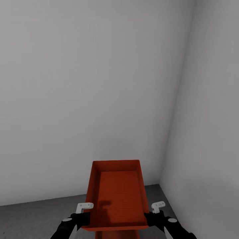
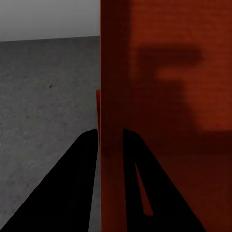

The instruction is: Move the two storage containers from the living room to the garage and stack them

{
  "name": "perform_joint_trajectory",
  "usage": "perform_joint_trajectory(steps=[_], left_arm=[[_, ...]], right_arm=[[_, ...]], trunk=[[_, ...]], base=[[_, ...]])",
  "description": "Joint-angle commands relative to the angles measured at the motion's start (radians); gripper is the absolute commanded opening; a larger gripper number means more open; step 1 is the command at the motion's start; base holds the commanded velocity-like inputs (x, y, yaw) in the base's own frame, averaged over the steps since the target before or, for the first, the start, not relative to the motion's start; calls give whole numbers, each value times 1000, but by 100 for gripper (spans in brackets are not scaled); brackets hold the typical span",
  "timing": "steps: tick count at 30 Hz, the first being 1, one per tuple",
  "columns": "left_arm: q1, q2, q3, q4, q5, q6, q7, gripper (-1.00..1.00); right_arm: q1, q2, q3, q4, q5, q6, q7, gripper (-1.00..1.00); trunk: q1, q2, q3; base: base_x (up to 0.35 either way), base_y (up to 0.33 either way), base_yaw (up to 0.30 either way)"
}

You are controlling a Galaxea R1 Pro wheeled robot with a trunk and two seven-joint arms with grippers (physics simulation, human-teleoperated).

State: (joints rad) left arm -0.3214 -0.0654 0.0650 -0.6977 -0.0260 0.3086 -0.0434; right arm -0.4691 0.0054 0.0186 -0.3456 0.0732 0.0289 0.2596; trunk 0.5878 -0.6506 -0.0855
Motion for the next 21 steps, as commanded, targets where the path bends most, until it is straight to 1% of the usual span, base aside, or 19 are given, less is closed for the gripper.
perform_joint_trajectory(steps=[1, 11, 21], left_arm=[[-1, 19, 10, 0, -25, 6, 28, -100], [-1, 22, 10, 0, -25, 6, 28, -100], [-1, 22, 9, 0, -25, 6, 29, -100]], right_arm=[[0, -1, 24, -4, -9, -7, 99, -100], [0, -1, 24, -4, -15, -7, 98, -100], [0, -1, 24, -4, -15, -7, 97, -100]], trunk=[[0, -2, -2], [0, -2, -2], [0, -2, -16]], base=[[0, 0, 0], [0, 0, 0], [0, 0, 0]])
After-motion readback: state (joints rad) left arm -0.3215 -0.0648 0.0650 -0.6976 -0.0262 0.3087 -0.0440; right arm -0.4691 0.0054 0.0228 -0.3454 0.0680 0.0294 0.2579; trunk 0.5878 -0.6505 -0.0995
